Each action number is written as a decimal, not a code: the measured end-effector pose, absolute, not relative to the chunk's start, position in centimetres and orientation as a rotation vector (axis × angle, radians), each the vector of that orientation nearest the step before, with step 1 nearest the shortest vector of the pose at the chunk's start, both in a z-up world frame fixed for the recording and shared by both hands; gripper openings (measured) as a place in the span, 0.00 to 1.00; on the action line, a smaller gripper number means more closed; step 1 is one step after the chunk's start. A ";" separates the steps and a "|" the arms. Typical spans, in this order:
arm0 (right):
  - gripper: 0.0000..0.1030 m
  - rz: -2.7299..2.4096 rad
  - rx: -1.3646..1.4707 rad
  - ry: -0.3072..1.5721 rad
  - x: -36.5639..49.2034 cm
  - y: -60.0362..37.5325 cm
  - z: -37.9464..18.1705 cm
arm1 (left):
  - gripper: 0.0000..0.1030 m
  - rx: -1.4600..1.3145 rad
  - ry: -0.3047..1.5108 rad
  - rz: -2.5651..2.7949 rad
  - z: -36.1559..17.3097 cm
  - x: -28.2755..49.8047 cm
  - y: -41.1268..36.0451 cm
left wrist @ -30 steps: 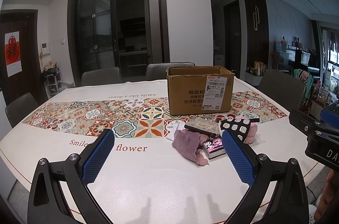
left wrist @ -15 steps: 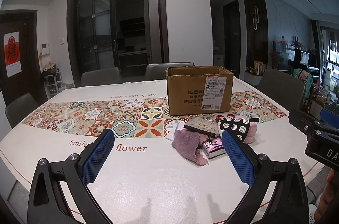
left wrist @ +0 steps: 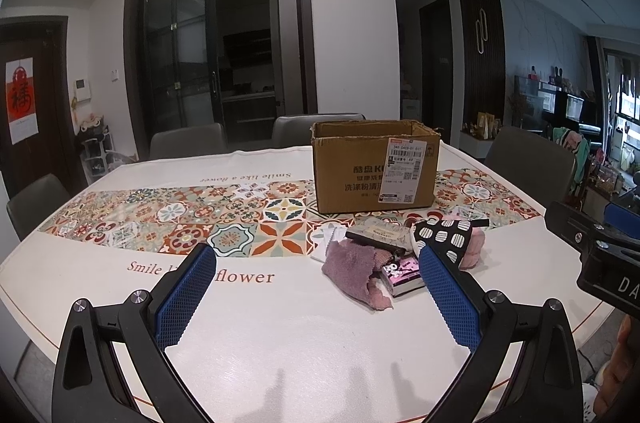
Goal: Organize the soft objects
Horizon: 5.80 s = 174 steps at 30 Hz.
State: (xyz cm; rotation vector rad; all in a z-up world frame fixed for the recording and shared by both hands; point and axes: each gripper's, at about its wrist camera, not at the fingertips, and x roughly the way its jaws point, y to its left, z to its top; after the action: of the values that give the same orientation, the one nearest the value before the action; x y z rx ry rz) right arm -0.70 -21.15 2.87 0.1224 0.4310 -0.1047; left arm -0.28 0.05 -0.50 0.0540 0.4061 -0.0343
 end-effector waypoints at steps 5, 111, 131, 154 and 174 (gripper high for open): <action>1.00 -0.085 0.122 0.457 0.3 -20.9 2.6 | 1.00 0.049 0.425 -0.041 -1.1 0.8 0.2; 0.25 0.129 0.171 0.648 12.1 -19.8 -4.2 | 0.08 -0.039 0.533 -0.246 -5.0 12.3 -0.9; 0.25 0.136 0.164 0.482 14.2 -20.3 1.6 | 0.08 -0.007 0.310 -0.256 1.7 14.2 -1.5; 0.25 0.164 0.170 0.321 20.5 -20.1 7.3 | 0.08 0.026 0.174 -0.247 7.2 21.9 -2.5; 0.25 0.183 0.190 0.421 30.4 -22.7 6.7 | 0.08 0.056 0.231 -0.280 6.4 31.0 -4.9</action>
State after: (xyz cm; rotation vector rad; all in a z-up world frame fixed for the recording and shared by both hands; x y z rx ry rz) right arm 30.41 -22.75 6.68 0.1901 0.4208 0.1831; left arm 31.01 -4.89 6.37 0.0564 0.2313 -0.2802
